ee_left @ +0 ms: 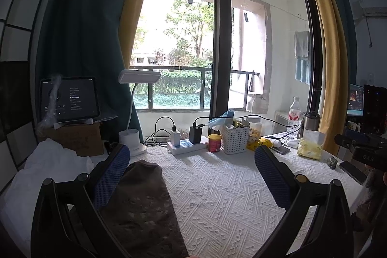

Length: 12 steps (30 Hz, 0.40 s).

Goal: Fold small clothes

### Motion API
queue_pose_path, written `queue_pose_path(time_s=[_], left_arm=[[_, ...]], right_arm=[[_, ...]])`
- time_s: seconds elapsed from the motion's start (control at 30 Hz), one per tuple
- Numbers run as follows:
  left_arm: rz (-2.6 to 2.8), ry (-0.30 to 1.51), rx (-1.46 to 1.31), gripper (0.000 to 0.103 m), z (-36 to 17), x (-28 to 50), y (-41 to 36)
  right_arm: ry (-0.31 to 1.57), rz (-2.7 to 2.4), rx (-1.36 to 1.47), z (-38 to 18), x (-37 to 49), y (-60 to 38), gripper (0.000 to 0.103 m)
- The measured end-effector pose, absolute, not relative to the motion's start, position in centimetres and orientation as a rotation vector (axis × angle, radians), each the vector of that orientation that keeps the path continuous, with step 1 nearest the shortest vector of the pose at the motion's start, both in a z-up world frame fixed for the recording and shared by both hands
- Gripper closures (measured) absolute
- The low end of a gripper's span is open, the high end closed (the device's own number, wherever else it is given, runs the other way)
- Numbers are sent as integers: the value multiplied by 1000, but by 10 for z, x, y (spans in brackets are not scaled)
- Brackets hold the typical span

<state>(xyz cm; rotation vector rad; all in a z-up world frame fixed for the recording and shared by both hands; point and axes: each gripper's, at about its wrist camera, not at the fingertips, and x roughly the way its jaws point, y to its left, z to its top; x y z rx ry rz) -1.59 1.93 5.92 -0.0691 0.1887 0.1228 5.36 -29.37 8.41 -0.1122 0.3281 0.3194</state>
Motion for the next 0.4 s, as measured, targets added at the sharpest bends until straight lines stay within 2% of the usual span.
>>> queue_pose_path(time_s=[0.4], left_arm=[[102,191,-77,1,58,-16,21]], right_arm=[[336,326,-117,82,56,-291,40]])
